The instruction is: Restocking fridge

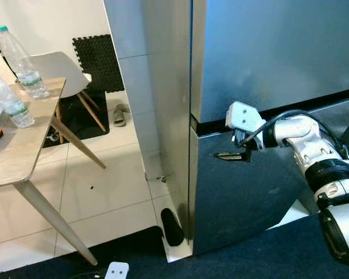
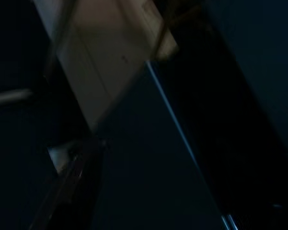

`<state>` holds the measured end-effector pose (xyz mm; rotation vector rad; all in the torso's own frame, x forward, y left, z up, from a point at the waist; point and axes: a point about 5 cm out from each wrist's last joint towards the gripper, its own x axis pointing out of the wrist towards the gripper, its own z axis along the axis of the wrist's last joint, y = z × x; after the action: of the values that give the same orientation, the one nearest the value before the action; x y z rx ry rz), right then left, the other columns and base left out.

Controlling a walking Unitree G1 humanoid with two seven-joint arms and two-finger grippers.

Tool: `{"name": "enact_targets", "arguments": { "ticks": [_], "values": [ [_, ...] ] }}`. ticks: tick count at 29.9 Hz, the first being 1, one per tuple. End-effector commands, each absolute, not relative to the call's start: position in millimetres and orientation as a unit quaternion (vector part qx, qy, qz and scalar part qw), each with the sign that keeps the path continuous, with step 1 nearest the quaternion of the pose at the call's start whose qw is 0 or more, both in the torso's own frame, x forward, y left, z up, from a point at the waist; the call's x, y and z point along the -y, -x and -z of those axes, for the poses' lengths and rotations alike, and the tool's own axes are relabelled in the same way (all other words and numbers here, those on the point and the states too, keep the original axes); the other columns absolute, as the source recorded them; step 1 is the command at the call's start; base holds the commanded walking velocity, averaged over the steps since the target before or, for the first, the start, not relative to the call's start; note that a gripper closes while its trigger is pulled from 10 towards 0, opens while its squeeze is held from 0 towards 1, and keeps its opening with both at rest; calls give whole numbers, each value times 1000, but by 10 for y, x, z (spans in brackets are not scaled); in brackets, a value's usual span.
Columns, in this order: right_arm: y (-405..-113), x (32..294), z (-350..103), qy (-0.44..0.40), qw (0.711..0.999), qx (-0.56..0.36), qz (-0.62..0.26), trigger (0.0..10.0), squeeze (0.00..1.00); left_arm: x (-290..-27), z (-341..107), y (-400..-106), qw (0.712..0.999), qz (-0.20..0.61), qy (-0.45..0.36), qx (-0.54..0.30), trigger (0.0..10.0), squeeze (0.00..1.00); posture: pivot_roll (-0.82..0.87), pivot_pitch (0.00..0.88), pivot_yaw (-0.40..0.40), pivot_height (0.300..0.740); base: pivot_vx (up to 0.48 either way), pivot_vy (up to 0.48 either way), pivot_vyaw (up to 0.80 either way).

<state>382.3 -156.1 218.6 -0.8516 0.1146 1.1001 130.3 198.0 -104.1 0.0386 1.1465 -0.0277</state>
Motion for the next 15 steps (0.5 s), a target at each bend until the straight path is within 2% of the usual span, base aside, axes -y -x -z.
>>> {"name": "enact_targets", "arguments": {
  "ticks": [1, 15],
  "values": [
    [-3811, 1603, -2050, 414, 746, -98, -512, 10000, 0, -1976, 1065, -1231, 833, 15, -19, -553, 10000, 0, -21, 0, 8, 740, 0, 0, 0],
    [-3821, 1590, -2080, 454, 717, -103, -519, 10000, 0, -1953, 1073, -1217, 831, 25, -28, -556, 10000, 0, -21, 0, 8, 740, 0, 0, 0]
  ]
}}
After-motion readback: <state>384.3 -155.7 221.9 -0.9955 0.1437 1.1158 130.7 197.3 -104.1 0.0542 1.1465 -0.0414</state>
